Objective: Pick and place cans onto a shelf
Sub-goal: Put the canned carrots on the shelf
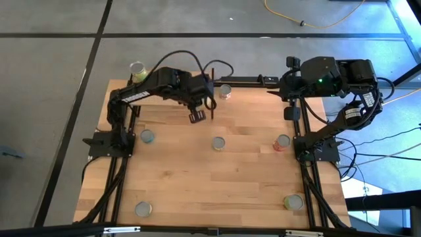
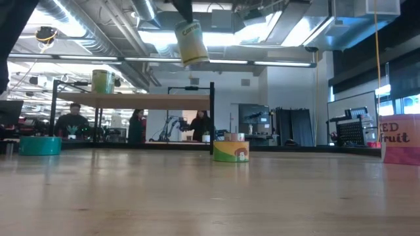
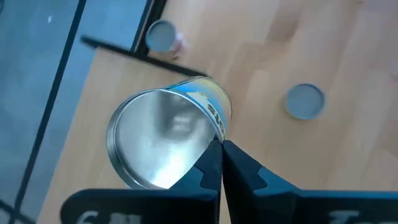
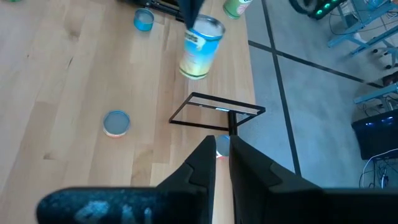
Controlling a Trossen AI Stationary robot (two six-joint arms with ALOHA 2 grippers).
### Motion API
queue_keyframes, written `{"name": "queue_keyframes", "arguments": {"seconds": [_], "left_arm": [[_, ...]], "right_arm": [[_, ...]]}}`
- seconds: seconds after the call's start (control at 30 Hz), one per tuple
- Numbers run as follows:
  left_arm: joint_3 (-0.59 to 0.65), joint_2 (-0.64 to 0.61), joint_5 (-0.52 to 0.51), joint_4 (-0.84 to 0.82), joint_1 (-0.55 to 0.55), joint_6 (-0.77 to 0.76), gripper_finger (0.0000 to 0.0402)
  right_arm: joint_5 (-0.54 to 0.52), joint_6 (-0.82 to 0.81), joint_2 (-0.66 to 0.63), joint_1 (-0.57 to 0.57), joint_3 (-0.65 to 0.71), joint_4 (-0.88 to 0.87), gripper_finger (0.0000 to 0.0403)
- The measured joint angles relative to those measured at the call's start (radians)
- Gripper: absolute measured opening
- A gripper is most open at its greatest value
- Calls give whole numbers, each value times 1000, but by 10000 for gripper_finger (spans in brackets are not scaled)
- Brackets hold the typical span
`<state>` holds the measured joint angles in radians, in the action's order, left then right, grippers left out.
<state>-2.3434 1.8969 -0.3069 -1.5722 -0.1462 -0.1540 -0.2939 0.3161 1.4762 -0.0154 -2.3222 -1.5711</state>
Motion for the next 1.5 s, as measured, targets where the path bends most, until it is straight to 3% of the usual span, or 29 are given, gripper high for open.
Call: {"name": "queue_keyframes", "arguments": {"seconds": [0.4, 0.67, 0.93, 1.5], "left_arm": [[20, 1, 38, 1, -209, -3, 0], [132, 1, 107, 2, -312, 14, 0], [242, -6, 87, 6, -316, 76, 0], [198, 6, 42, -9, -294, 89, 41]], "right_arm": [[8, -1, 0, 0, 0, 0, 48], [8, 1, 0, 0, 0, 0, 48], [8, 2, 0, 0, 0, 0, 48], [8, -21, 1, 0, 0, 0, 48]]}}
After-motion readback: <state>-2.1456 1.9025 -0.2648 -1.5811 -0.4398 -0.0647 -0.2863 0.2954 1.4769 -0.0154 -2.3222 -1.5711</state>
